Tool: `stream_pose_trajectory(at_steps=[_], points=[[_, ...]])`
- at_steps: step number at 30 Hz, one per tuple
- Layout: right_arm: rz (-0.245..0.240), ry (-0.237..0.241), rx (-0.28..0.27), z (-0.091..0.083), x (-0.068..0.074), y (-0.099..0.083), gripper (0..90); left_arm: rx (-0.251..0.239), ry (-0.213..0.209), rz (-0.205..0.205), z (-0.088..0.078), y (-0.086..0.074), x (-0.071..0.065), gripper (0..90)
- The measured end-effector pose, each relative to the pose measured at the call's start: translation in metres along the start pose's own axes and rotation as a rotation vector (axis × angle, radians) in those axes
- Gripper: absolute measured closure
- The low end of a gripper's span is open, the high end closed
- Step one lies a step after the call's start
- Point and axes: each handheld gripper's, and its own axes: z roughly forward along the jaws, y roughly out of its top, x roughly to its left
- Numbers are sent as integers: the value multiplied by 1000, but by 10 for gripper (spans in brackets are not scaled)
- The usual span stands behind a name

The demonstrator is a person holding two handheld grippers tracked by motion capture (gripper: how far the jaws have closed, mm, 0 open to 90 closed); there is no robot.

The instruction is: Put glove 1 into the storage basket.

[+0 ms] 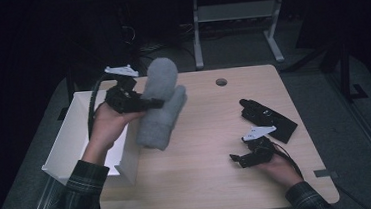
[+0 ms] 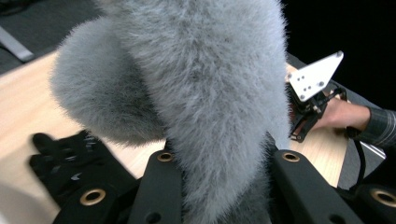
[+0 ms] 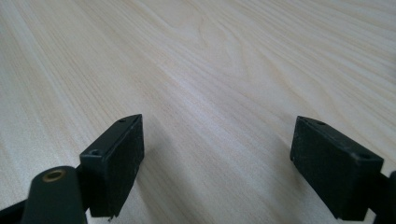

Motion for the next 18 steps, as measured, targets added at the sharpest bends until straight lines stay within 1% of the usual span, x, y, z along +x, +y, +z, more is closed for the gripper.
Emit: stream_pose_trajectory(at_steps=[3,5,9,10,13,18], points=[[2,-2,0,0,0,0,175,-17,24,-9,-19,2,6,726],[2,-3,0,0,0,0,175,-25,52,-17,-34,3,12,726],[3,-4,0,0,0,0,174,-46,78,-39,-58,1,22,726],[3,-4,-1,0,0,0,175,-54,88,-47,-65,-1,25,726],[3,-6,-2,0,0,0,175,-59,119,-63,-80,-7,33,726],[3,-6,-1,0,0,0,175,-52,174,-97,-98,-22,46,726]])
